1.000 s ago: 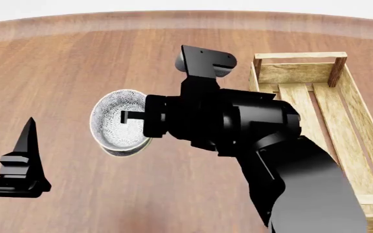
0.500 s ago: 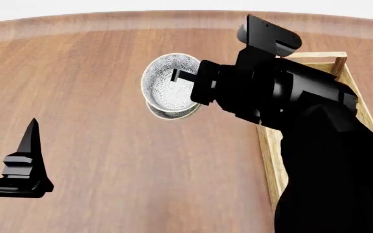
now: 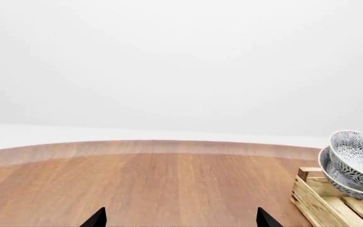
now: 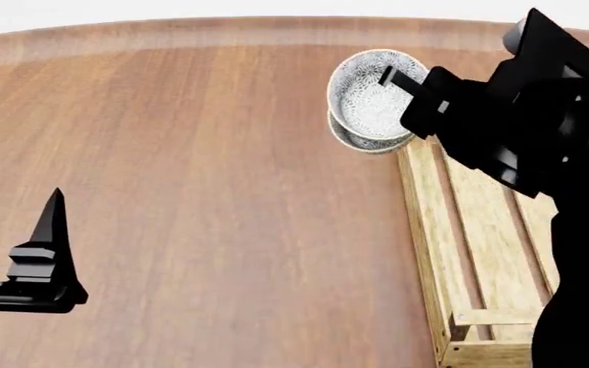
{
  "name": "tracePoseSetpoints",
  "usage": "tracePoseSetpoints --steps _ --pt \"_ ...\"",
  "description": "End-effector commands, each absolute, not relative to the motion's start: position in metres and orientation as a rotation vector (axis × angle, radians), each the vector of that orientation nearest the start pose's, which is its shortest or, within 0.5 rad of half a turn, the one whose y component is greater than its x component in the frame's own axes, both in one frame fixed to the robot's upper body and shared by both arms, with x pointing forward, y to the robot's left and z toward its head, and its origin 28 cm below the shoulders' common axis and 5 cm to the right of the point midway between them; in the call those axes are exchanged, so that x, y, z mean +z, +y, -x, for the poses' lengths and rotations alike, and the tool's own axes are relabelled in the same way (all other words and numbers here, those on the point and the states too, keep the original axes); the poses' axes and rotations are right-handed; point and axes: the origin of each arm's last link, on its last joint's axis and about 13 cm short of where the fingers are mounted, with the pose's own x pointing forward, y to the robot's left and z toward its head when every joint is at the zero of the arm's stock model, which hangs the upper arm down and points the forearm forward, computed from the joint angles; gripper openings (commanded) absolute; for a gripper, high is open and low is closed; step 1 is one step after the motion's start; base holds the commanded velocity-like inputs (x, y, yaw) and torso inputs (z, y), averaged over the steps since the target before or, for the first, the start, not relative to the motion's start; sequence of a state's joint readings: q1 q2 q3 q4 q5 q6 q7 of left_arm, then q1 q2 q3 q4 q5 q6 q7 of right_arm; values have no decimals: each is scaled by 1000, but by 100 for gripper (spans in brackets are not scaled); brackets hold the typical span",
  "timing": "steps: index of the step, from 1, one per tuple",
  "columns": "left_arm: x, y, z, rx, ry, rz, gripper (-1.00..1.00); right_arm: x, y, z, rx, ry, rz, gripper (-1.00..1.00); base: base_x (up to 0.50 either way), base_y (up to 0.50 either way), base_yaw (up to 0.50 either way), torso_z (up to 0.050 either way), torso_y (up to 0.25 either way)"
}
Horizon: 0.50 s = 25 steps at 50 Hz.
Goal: Stack the right bowl on the left bowl and place them in the tray.
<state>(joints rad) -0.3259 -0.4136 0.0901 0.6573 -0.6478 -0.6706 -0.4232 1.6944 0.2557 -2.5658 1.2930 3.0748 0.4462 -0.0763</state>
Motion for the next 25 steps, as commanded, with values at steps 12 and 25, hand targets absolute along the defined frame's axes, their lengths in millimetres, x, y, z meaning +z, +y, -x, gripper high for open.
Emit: tracePoseSetpoints --steps 12,25 --pt "171 225 -225 -57 -170 66 100 256 -207 -404 -81 400 -832 -100 0 0 0 0 1" --pt "171 225 -225 -56 -167 66 100 244 -229 -398 -194 389 -921 -100 0 0 0 0 1"
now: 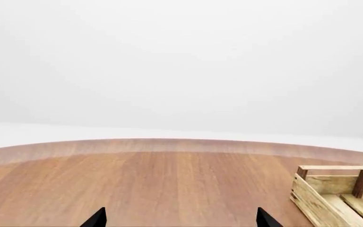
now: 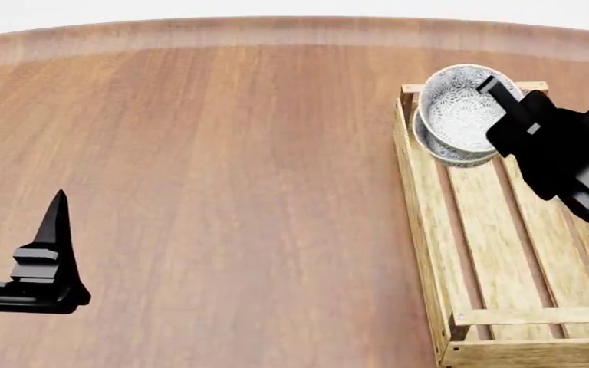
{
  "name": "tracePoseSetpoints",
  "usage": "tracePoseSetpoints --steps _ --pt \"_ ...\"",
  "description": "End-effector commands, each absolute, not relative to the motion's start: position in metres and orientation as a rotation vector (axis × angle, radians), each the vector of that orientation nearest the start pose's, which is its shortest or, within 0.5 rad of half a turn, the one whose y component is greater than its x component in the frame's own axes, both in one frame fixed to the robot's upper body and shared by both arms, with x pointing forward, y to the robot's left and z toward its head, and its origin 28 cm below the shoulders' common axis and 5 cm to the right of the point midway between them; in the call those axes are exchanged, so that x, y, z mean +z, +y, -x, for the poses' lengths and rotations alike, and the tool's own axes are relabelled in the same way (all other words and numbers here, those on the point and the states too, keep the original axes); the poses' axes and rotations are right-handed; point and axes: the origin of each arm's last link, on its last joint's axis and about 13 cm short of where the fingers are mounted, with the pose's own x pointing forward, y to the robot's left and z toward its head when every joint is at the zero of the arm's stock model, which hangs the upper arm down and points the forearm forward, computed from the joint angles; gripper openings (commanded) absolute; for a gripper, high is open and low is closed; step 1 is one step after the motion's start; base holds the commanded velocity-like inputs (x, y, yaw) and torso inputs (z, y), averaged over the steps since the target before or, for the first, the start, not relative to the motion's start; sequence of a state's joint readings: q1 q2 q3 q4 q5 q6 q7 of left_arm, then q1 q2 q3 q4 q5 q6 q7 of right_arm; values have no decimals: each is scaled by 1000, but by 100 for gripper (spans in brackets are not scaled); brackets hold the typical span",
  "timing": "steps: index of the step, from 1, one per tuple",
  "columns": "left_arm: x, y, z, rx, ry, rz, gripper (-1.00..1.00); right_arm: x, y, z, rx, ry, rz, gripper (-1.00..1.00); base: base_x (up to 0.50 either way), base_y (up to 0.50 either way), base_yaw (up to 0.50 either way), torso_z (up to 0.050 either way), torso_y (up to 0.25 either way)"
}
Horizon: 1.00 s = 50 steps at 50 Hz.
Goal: Stack the right bowl on the left bowl and place them in the tray.
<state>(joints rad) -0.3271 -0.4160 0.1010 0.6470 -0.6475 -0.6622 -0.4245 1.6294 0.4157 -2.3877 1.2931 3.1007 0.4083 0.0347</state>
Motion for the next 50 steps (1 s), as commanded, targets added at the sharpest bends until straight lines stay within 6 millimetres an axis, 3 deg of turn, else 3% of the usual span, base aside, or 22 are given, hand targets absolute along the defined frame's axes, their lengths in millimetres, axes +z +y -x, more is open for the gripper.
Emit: tracePoseSetpoints --steps 1,16,35,42,50 --pt "171 225 -225 -57 -167 66 100 243 -231 -397 -203 389 -930 -100 0 0 0 0 0" --pt "172 225 -225 -65 -166 74 100 227 -242 -394 -318 394 -1013 -100 0 0 0 0 1" --pt "167 224 -225 -79 -163 45 100 221 -247 -393 -384 375 -1082 -100 0 0 0 1 1" --pt "166 223 -224 -83 -162 29 100 220 -246 -394 -386 374 -1083 -100 0 0 0 0 -227" --pt "166 224 -225 -84 -162 34 100 222 -247 -394 -398 370 -1083 -100 0 0 0 0 0"
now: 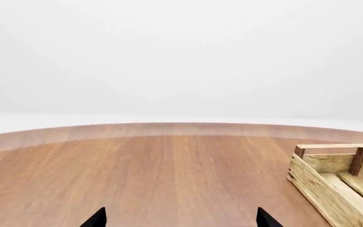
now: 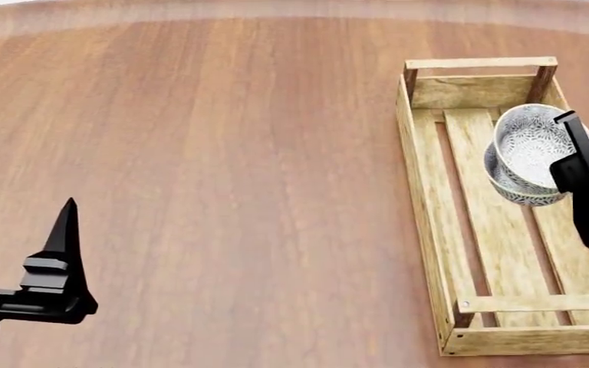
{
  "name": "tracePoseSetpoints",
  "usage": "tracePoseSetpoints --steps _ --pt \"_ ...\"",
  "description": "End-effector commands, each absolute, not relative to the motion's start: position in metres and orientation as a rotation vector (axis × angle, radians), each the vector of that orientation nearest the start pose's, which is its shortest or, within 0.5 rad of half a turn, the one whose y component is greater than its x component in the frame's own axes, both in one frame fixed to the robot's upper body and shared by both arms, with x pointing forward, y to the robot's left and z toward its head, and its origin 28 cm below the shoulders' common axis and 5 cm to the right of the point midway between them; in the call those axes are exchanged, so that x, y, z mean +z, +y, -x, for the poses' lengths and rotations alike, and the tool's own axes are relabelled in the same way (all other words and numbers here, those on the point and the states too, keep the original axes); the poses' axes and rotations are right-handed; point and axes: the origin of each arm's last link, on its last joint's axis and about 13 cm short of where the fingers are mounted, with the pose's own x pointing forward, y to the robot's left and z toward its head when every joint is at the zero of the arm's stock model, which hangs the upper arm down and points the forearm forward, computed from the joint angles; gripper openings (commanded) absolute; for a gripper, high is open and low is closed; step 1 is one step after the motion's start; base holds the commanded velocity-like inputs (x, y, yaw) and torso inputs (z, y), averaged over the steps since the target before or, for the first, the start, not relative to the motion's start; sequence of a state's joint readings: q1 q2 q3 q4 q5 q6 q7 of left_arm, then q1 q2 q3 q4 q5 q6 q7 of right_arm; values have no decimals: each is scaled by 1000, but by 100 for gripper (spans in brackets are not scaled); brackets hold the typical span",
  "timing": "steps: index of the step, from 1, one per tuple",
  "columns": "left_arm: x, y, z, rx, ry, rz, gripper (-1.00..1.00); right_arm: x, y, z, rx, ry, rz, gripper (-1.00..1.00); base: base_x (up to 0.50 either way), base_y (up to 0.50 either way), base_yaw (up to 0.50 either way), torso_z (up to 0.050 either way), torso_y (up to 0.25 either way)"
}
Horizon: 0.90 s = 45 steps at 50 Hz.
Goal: Stack the right bowl on the left bowl and place them in the tray.
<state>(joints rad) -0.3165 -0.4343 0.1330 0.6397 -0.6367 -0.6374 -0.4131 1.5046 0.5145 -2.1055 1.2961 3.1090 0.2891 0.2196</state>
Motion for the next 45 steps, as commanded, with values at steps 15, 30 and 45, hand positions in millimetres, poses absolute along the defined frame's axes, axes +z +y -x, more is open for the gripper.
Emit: tracePoseSetpoints --steps 15,30,45 --pt "168 222 -223 -100 -173 50 100 230 -239 -399 -411 376 -1064 -100 0 0 0 0 -58" --pt "163 222 -226 -105 -163 59 100 230 -227 -403 -430 404 -1037 -100 0 0 0 0 0" --pt "161 224 -224 -102 -165 67 100 217 -222 -404 -482 450 -1018 -100 0 0 0 0 1"
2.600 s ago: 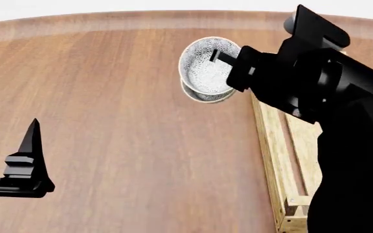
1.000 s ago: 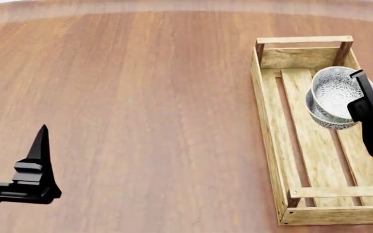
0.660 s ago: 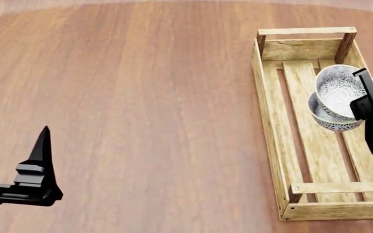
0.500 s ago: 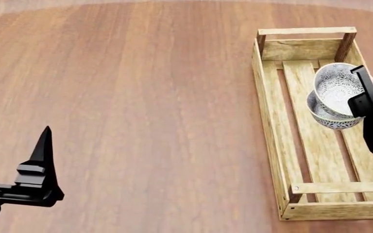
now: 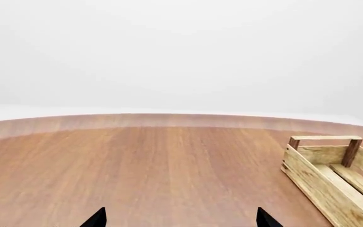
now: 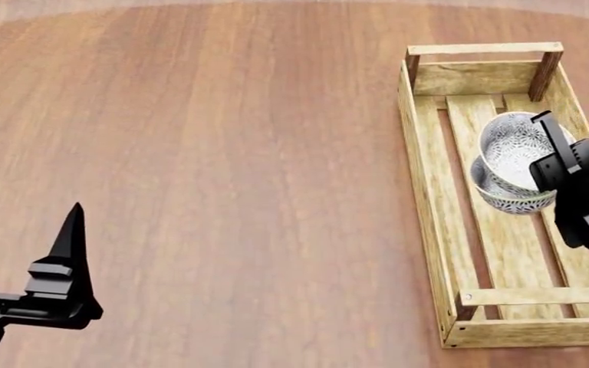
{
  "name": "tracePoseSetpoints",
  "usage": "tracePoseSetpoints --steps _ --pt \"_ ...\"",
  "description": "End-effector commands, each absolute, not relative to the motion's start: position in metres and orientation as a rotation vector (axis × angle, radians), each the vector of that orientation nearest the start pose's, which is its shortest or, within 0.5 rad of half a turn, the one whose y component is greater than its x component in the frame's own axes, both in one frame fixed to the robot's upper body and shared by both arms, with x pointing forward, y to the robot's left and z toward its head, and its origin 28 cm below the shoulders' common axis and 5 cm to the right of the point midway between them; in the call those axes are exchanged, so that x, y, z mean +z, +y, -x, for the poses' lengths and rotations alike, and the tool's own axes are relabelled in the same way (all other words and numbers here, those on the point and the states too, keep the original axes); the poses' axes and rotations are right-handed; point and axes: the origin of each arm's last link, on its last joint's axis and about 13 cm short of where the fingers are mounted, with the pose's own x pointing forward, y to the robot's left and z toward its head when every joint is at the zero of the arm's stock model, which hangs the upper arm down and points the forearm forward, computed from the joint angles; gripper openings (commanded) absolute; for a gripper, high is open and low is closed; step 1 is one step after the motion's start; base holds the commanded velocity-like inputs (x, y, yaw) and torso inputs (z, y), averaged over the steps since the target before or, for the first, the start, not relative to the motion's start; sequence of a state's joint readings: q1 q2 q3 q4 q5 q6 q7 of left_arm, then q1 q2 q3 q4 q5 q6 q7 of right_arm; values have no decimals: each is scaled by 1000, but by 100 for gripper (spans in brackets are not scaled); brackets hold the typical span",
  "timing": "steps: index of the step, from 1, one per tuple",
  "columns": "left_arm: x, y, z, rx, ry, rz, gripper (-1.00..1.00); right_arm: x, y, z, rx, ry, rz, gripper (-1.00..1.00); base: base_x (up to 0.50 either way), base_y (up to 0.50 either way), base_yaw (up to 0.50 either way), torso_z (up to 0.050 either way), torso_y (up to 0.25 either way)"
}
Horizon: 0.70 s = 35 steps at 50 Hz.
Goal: Stack the right bowl on the left bowl and place them in the tray.
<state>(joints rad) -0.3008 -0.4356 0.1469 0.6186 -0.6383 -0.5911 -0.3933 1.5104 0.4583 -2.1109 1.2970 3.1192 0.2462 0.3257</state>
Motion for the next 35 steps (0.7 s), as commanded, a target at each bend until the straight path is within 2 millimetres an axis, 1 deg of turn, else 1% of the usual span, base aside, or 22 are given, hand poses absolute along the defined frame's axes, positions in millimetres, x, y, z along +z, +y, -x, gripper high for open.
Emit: tracePoseSetpoints --steps 1,16,35 --pt "161 224 -224 -102 -166 65 100 217 -222 -404 -483 451 -1017 -100 0 0 0 0 0" --pt "159 225 -223 -94 -165 67 100 211 -217 -403 -536 534 -972 -100 0 0 0 0 0" --pt "159 227 -221 -88 -167 69 100 210 -216 -403 -572 563 -952 -100 0 0 0 0 1"
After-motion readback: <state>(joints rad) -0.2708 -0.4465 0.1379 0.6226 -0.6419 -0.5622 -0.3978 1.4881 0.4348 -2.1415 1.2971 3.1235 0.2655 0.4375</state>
